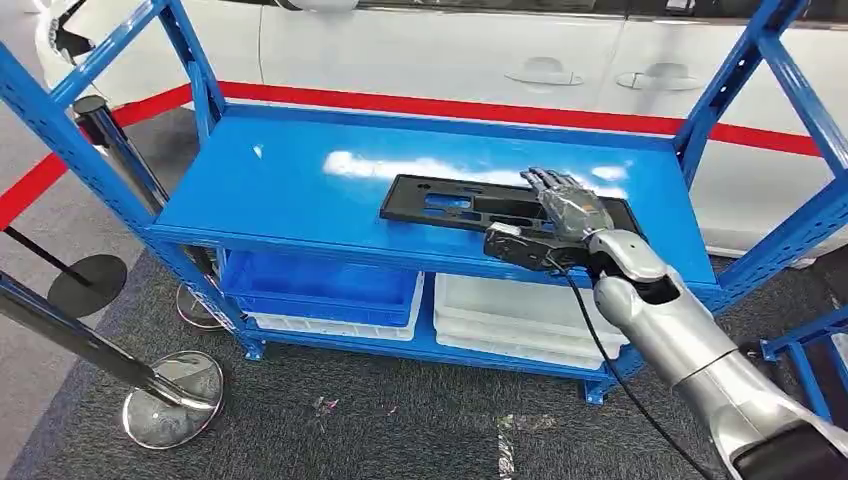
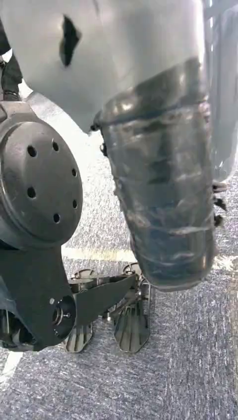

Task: Take the parts from the cabinet and place them on the table.

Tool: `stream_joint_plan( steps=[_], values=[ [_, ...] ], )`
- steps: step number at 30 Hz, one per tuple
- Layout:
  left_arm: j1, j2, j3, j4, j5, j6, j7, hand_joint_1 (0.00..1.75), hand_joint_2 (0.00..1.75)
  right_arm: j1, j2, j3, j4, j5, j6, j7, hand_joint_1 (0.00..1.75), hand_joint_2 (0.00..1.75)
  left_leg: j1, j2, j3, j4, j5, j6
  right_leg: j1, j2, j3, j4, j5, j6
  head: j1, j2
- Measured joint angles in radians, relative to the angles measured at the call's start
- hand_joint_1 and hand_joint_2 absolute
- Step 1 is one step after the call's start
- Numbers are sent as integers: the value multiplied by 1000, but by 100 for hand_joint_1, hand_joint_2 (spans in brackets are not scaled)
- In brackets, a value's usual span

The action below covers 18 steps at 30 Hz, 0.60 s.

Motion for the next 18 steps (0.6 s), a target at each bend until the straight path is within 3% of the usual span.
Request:
stream_joint_plan(
  steps=[11, 18],
  values=[
    [0, 0, -1, 0, 5, 0, 2, 0, 0, -2, 19, 37, 41, 8, -18, -11, 0, 175, 0, 0, 0, 0, 0, 0, 0, 0, 0, 0, 0, 0, 0, 0],
    [-1, 0, -2, 0, 6, 0, -3, 0, 0, -2, 23, 43, 51, 11, -23, -11, 0, 175, -4, -2, -5, 10, -1, 4, -6, 3, -2, -2, 4, 7, 0, 0]
  ],
)
